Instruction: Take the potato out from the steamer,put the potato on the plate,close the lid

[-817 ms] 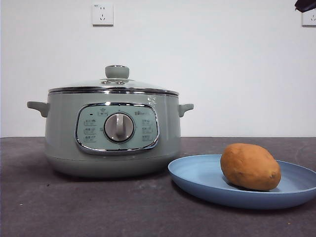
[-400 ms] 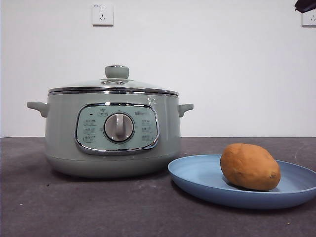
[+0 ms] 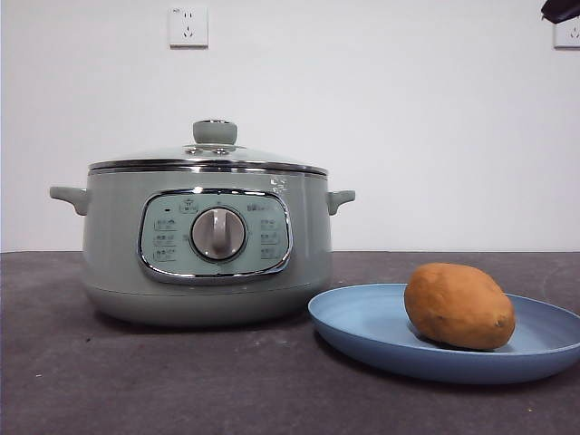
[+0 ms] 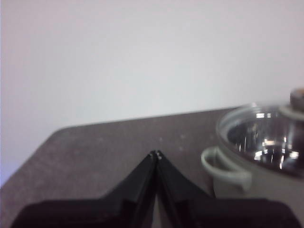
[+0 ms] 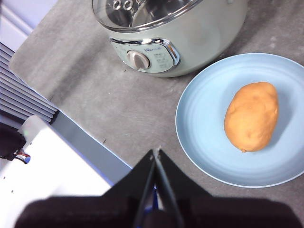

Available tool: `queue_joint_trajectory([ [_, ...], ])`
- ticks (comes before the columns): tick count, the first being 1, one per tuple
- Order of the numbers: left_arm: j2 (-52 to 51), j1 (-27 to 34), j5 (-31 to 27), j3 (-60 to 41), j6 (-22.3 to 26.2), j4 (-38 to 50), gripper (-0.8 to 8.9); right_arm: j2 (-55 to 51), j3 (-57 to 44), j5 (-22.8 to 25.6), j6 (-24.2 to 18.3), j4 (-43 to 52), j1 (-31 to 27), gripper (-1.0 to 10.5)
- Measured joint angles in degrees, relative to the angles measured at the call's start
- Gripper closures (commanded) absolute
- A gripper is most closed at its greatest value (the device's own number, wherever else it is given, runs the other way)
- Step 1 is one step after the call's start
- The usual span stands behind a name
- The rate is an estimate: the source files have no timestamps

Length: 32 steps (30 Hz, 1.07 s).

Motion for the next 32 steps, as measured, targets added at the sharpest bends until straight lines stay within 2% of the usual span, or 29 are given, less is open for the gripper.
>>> queue_joint_trajectory([
  [7, -4.8, 0.0, -0.1, -7.2, -2.7, -0.5, 8.16, 0.0, 0.0, 0.0, 0.0, 0.0, 0.0, 9.5],
  [18, -7.4, 0.0, 0.4, -7.2, -5.0, -13.3, 8.16, 0.0, 0.0, 0.0, 0.0, 0.0, 0.0, 9.5],
  [32, -7.4, 0.0, 1.4, -7.2, -8.1, -13.3, 8.16, 0.0, 0.0, 0.0, 0.0, 0.0, 0.0, 9.5],
])
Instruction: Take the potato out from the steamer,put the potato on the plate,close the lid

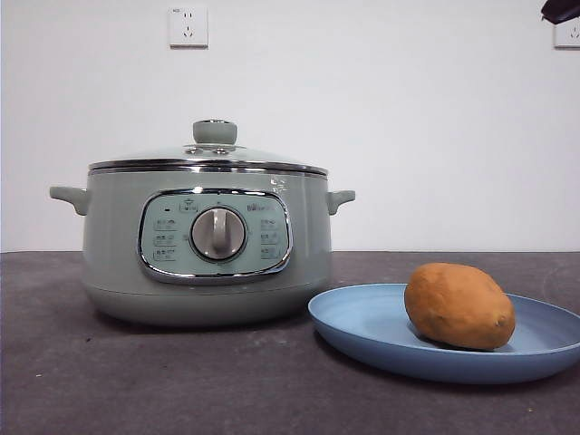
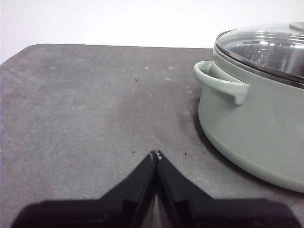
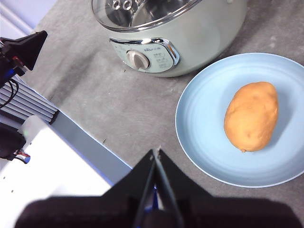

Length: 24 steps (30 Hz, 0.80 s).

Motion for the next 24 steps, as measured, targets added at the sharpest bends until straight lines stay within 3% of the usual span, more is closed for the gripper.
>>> queue_joint_trajectory([
  [16, 0.0, 0.0, 0.0, 0.0, 0.0, 0.0, 8.16, -0.2, 0.0, 0.5, -1.0, 0.0, -0.2, 9.5],
  [20, 0.0, 0.0, 0.0, 0.0, 0.0, 0.0, 8.16, -3.5, 0.0, 3.4, -5.1, 2.0, -4.2, 9.5],
  [24, 0.0, 0.0, 0.0, 0.0, 0.0, 0.0, 8.16, -8.7, -1.4, 2.8, -6.8, 9.6, -11.0, 9.5],
])
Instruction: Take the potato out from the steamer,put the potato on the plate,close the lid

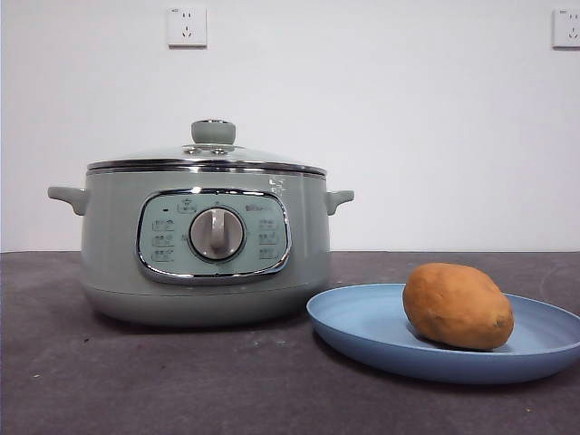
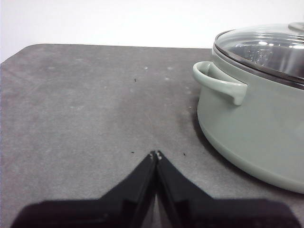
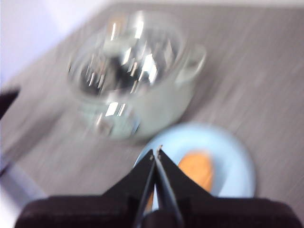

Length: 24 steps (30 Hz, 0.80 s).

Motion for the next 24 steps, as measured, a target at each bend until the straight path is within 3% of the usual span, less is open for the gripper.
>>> queue_joint_trajectory([
  [6, 0.0, 0.0, 0.0, 0.0, 0.0, 0.0, 8.16, -9.5, -10.7, 0.1, -0.8, 14.0, -9.2, 9.5],
  [11, 0.0, 0.0, 0.0, 0.0, 0.0, 0.0, 8.16, -17.5, -24.4, 1.6, -0.8, 23.8, -11.6, 9.5],
  [18, 0.0, 0.0, 0.0, 0.0, 0.0, 0.0, 8.17, -24.7, -36.2, 10.3, 1.1, 26.4, -11.6, 9.5],
  [24, 0.0, 0.0, 0.0, 0.0, 0.0, 0.0, 8.16, -28.6, -40.6, 10.8, 2.6, 26.6, -11.7, 9.5],
])
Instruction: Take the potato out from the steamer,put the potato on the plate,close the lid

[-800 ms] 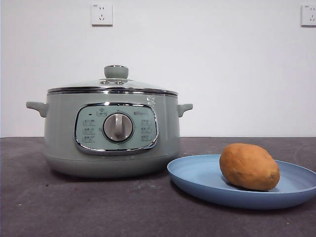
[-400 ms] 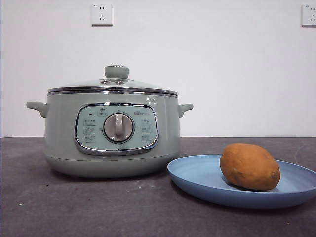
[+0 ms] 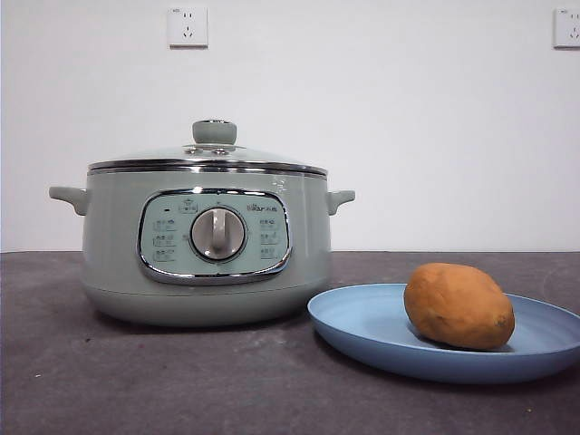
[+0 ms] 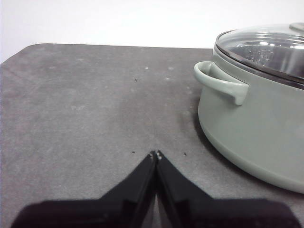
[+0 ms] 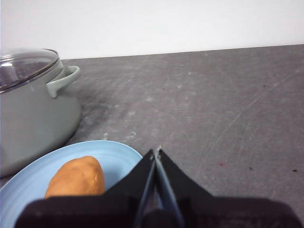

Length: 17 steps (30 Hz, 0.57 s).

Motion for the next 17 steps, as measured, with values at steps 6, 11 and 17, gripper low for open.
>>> queue_joint_trajectory([
  [6, 0.0, 0.0, 0.0, 0.0, 0.0, 0.0, 8.16, -0.3, -1.6, 0.1, 1.0, -1.2, 0.0, 9.5],
  [11, 0.0, 0.0, 0.0, 0.0, 0.0, 0.0, 8.16, -0.4, -1.6, 0.0, 1.8, -1.2, 0.0, 9.5],
  [17, 0.0, 0.0, 0.0, 0.0, 0.0, 0.0, 8.16, -0.3, -1.6, 0.0, 3.3, -1.2, 0.0, 9.5],
])
